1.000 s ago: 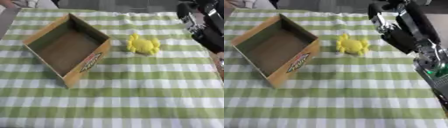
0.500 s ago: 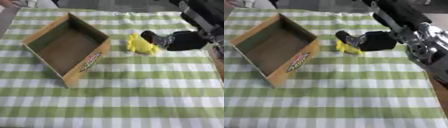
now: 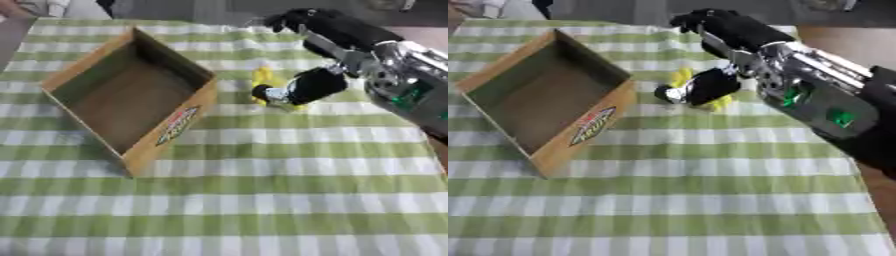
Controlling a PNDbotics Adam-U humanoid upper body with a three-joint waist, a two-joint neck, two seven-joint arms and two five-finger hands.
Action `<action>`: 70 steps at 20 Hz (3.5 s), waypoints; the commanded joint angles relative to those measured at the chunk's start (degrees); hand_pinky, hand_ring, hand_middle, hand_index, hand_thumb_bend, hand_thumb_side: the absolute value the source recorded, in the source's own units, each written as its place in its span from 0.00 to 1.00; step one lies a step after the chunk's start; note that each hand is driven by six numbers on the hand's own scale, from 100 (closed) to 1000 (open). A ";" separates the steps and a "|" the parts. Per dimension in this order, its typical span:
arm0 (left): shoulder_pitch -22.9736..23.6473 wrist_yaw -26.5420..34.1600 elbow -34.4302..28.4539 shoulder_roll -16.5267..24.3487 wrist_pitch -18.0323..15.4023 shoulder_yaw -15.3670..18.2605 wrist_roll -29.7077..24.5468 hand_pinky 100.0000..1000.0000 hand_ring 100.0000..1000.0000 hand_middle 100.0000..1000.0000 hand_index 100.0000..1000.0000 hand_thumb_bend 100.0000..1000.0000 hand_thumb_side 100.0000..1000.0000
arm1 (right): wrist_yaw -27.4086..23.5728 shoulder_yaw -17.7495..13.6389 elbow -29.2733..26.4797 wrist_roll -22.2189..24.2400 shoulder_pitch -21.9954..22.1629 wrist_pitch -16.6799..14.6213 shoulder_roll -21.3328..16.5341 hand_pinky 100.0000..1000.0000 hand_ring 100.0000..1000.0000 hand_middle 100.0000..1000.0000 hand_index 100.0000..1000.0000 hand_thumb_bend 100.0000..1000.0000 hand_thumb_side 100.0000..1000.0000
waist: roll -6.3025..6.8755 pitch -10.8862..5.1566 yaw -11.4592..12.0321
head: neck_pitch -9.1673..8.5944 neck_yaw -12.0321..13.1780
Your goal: Pick up objects on the table and place them in the box.
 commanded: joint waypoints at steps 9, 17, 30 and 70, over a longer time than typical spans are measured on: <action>-0.22 0.13 -1.09 1.12 -0.24 -0.06 -0.40 0.66 0.58 0.55 0.67 0.00 0.88 | 0.22 0.71 15.30 9.42 -5.82 6.31 8.67 0.86 1.00 0.89 1.00 0.49 0.40 | 0.50 -0.57 0.65 | -0.90 -0.53; -0.01 0.10 -1.09 0.94 -0.41 -0.09 -0.70 0.66 0.58 0.55 0.67 0.00 0.88 | 8.79 -5.64 24.77 20.92 -7.72 -0.49 10.95 0.87 1.00 0.89 1.00 0.47 0.37 | 0.86 -0.30 0.59 | -1.02 -0.35; 0.13 0.08 -1.09 0.95 -0.47 -0.01 -0.58 0.66 0.58 0.55 0.67 0.00 0.88 | 23.58 -16.56 27.28 37.83 -8.39 -11.07 11.15 0.87 1.00 0.89 1.00 0.45 0.39 | 1.16 -0.45 -0.09 | -1.30 -0.07; -0.24 0.27 -1.09 0.30 -0.48 -0.08 -0.81 0.66 0.59 0.55 0.66 0.00 0.88 | 26.06 -15.62 33.62 37.83 -5.64 -10.69 14.57 0.84 0.99 0.76 0.92 0.46 0.31 | 1.45 0.47 0.69 | -2.08 -0.52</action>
